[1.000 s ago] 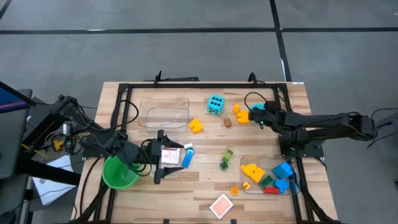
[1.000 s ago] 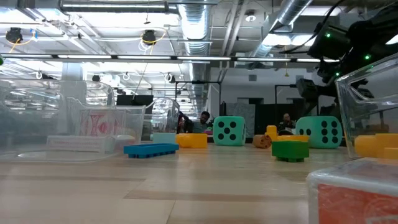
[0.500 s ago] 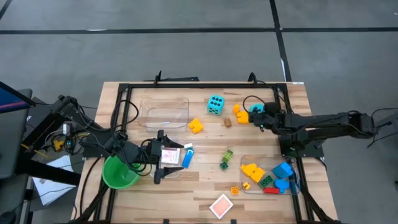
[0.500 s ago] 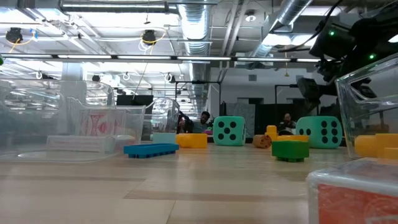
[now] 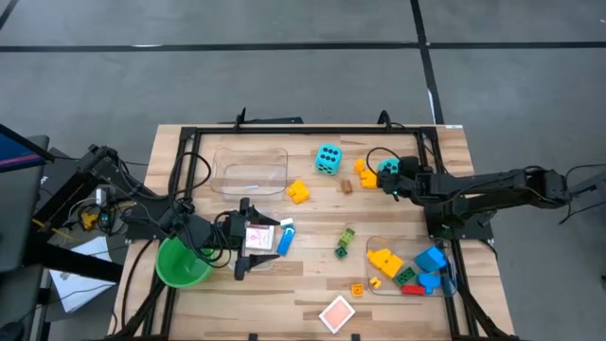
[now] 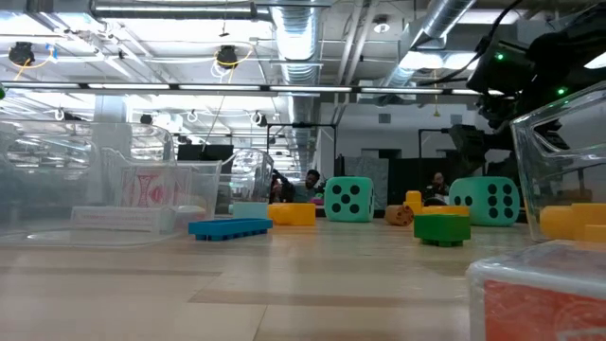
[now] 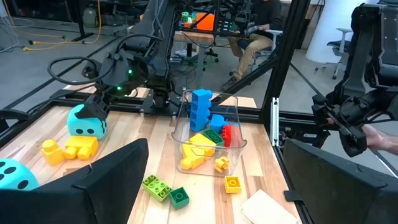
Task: Pick & Place Toys
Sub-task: Put the light blue dice into the top transparent bin
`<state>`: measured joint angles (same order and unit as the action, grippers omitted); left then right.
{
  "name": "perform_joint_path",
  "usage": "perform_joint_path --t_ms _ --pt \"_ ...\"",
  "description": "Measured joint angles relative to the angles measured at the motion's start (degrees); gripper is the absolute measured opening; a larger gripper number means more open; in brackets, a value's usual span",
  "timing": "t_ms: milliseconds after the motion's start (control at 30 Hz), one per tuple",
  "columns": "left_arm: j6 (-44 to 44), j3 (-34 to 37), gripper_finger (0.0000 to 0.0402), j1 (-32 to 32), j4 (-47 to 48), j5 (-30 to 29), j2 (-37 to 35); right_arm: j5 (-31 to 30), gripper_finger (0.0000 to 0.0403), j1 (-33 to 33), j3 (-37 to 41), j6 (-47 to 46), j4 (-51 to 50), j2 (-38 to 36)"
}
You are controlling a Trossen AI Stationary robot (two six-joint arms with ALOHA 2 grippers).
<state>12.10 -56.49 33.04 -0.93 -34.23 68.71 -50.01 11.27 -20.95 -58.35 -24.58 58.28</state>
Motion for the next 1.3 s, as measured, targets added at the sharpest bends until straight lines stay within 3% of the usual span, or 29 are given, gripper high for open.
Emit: perform_joint_path --t_ms 1300 --pt "0.2 0.0 0.0369 0.0 0.0 0.0 0.0 0.7 0.0353 -1.1 0.1 0.1 2.7 0.6"
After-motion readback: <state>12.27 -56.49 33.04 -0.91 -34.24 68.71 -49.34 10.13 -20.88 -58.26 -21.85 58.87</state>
